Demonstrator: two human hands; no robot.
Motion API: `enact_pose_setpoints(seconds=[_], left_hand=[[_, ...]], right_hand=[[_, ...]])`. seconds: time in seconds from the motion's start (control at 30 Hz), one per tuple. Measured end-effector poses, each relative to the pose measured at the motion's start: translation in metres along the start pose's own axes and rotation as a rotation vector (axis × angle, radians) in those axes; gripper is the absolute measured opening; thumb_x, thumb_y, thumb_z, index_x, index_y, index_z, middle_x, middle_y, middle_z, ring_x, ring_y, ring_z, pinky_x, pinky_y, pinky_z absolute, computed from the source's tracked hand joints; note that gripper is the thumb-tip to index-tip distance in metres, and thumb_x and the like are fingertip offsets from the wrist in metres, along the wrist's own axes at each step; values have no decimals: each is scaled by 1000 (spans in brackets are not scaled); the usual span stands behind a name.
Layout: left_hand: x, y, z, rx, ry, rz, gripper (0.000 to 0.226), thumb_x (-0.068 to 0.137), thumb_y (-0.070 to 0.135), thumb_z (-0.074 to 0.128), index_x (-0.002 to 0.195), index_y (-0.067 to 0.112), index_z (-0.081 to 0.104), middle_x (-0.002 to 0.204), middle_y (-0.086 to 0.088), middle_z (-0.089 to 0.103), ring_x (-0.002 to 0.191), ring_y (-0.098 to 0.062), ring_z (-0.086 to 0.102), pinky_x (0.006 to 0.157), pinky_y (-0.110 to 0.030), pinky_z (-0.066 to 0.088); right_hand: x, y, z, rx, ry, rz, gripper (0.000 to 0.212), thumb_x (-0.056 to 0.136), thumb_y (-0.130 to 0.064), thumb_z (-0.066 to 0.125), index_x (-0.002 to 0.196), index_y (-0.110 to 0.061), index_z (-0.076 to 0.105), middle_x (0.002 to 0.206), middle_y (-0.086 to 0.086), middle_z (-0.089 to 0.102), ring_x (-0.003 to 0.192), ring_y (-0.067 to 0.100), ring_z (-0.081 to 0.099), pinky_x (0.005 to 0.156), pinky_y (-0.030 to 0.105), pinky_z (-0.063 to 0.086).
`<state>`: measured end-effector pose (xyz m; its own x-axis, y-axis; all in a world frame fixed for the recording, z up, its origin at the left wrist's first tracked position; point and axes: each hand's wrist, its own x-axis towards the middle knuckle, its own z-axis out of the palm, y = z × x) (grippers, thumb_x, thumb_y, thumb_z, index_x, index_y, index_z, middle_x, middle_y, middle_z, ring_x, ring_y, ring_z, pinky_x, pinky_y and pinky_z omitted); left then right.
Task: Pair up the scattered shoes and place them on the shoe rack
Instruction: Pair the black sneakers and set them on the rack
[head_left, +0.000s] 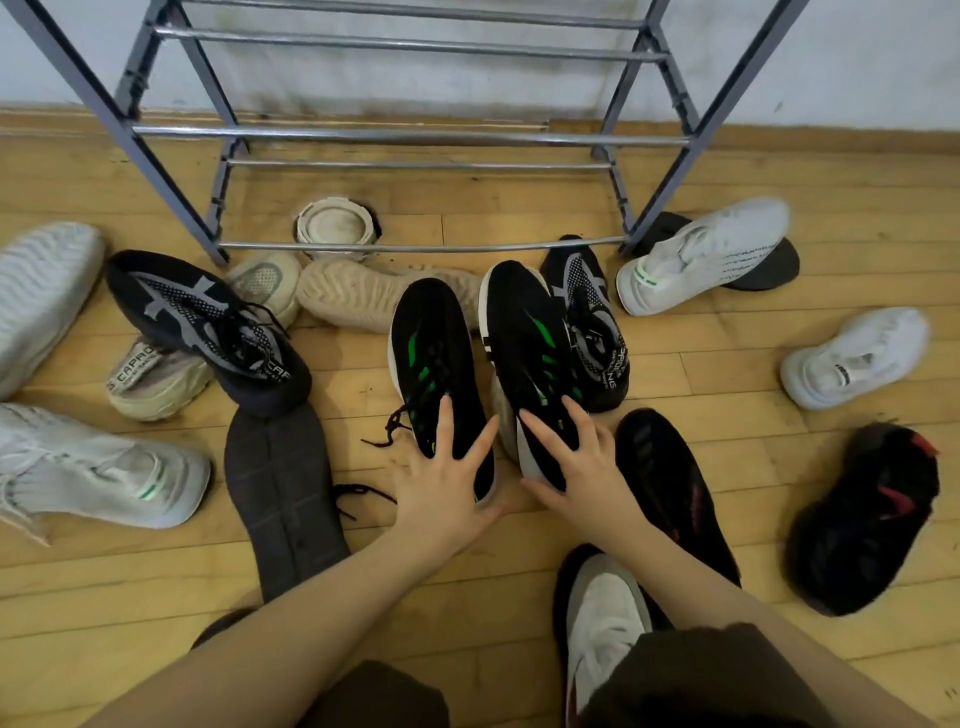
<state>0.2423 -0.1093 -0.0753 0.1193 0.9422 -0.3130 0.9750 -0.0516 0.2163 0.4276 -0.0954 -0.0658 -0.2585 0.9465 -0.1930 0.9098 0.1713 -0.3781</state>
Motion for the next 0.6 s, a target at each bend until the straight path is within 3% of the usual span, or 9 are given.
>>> enact_pose_setpoints(seconds=[0.13,0.27,0.43,0.53,0.6], left_hand=[[5,0,4,31,20,11,85,78,71,44,140,47,-10,155,-8,-20,126,-52,25,88,-50,43],[5,-11,0,-77,29,50,75,82,60,48,141,48,3,156,-2,-10,129,-50,21,94,-51,42],[0,-39,-17,-163,164,149,70,80,48,56,140,47,21,155,-3,3,127,-49,26,88,-52,47],[-1,-48,-24,-149,163,199,65,85,49,50,141,48,18,156,-3,1,124,-49,30,77,-47,54],[2,-48,-26,-120,140,230,61,88,53,45,142,48,17,157,-3,-1,125,-48,28,79,-46,54]], right_hand=[[4,0,-3,-12,59,-24,70,82,-41,65,142,-43,28,149,14,25,122,48,31,92,56,42],[7,-8,-6,-24,180,-39,64,80,-40,66,139,-34,42,140,14,40,113,45,42,87,52,46],[23,-30,-8,50,297,21,59,80,-44,57,137,-38,40,138,13,41,111,44,43,85,50,43],[32,-35,-3,32,258,8,59,85,-44,56,141,-37,35,143,16,33,117,45,38,95,51,37],[35,-34,1,32,208,4,61,88,-41,56,143,-39,28,148,17,25,123,46,31,102,50,30]])
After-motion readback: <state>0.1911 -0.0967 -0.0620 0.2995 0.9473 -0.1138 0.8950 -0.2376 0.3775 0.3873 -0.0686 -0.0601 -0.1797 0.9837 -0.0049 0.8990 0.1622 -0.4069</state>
